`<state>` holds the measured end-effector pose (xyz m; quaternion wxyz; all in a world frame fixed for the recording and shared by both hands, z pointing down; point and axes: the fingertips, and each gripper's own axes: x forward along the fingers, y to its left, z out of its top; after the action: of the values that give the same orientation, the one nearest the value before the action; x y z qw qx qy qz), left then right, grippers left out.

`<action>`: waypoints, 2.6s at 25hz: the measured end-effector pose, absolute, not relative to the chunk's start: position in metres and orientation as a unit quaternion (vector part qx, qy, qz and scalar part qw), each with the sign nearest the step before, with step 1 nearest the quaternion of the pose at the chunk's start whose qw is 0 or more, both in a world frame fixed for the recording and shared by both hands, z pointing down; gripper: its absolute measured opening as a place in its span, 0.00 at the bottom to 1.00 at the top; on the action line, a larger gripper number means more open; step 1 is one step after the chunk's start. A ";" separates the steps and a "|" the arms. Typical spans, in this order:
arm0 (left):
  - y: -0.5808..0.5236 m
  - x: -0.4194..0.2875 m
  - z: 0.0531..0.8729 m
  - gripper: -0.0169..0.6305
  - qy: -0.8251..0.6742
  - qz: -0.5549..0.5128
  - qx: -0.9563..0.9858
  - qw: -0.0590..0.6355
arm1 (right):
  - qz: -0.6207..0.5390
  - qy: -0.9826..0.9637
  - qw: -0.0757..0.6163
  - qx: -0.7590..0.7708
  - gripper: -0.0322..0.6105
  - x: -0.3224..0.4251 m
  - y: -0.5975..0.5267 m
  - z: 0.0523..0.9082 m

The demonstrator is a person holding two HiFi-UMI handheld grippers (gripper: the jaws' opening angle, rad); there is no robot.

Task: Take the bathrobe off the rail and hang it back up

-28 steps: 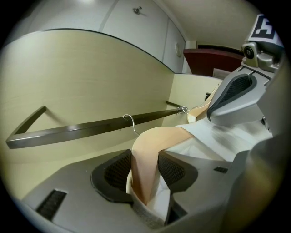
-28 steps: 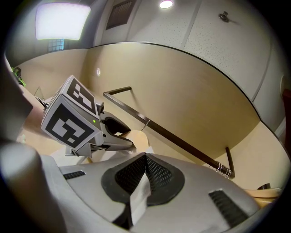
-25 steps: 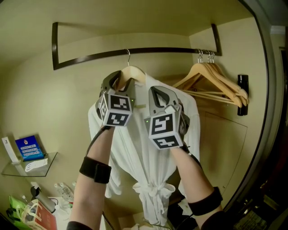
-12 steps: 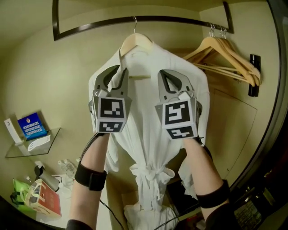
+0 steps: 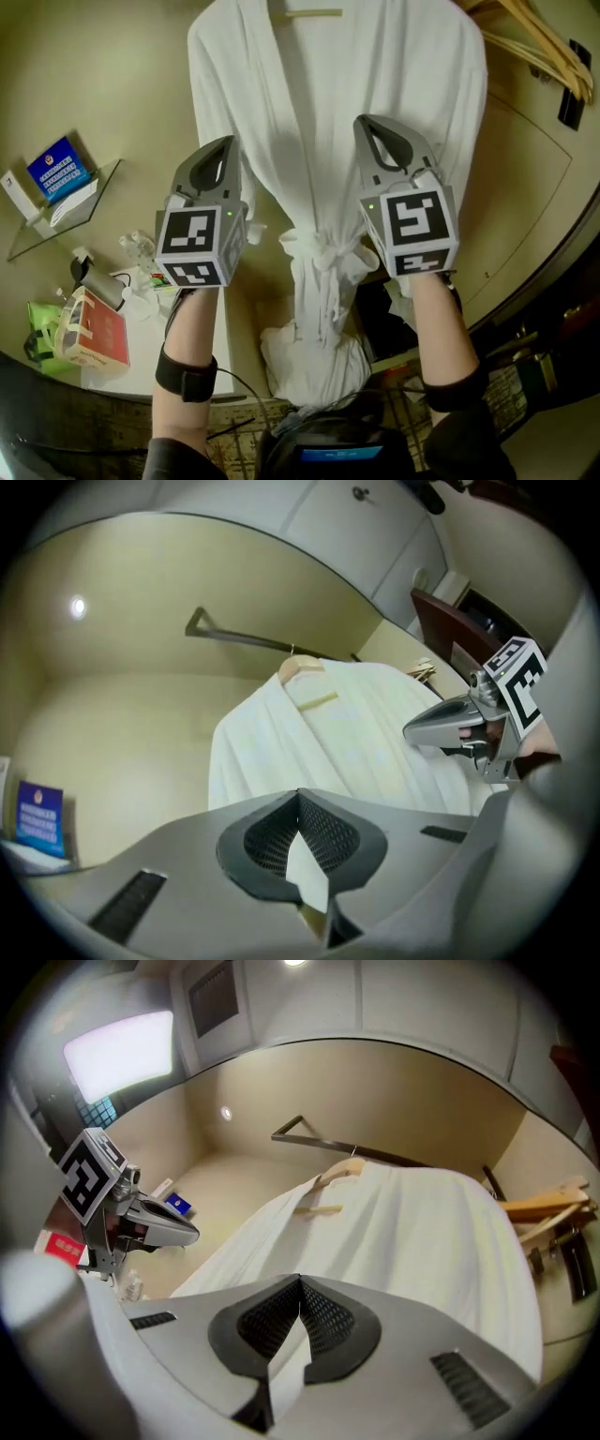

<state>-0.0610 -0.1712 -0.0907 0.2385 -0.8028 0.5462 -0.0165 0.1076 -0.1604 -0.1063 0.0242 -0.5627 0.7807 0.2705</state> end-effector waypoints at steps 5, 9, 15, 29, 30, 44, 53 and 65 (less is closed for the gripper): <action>-0.161 -0.096 -0.013 0.03 0.569 -0.032 -0.804 0.170 | 0.200 0.814 0.009 -0.545 0.09 0.097 -0.155 -0.026; -0.146 -0.111 0.041 0.03 0.572 -0.048 -0.808 0.133 | 0.163 0.832 -0.010 -0.529 0.09 0.086 -0.145 0.035; -0.120 -0.124 0.121 0.03 0.573 -0.077 -0.813 0.076 | 0.104 0.851 -0.036 -0.513 0.09 0.084 -0.125 0.120; -0.084 -0.151 0.225 0.03 0.593 -0.098 -0.799 -0.010 | 0.020 0.864 -0.077 -0.498 0.09 0.080 -0.093 0.223; -0.082 -0.152 0.228 0.03 0.594 -0.099 -0.798 -0.014 | 0.015 0.865 -0.079 -0.496 0.09 0.080 -0.091 0.228; -0.067 -0.160 0.254 0.03 0.592 -0.105 -0.798 -0.025 | -0.013 0.871 -0.102 -0.481 0.09 0.070 -0.081 0.269; -0.073 -0.160 0.261 0.03 0.578 -0.111 -0.808 -0.027 | -0.030 0.868 -0.109 -0.484 0.09 0.059 -0.086 0.285; -0.079 -0.150 0.292 0.03 0.505 -0.145 -0.850 -0.035 | -0.078 0.845 -0.130 -0.512 0.09 0.029 -0.077 0.335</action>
<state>-0.1497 -0.0786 0.2918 -0.0348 -0.8499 0.5053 -0.1451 0.0293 -0.0770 0.3353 -0.1297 -0.5123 0.8453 -0.0781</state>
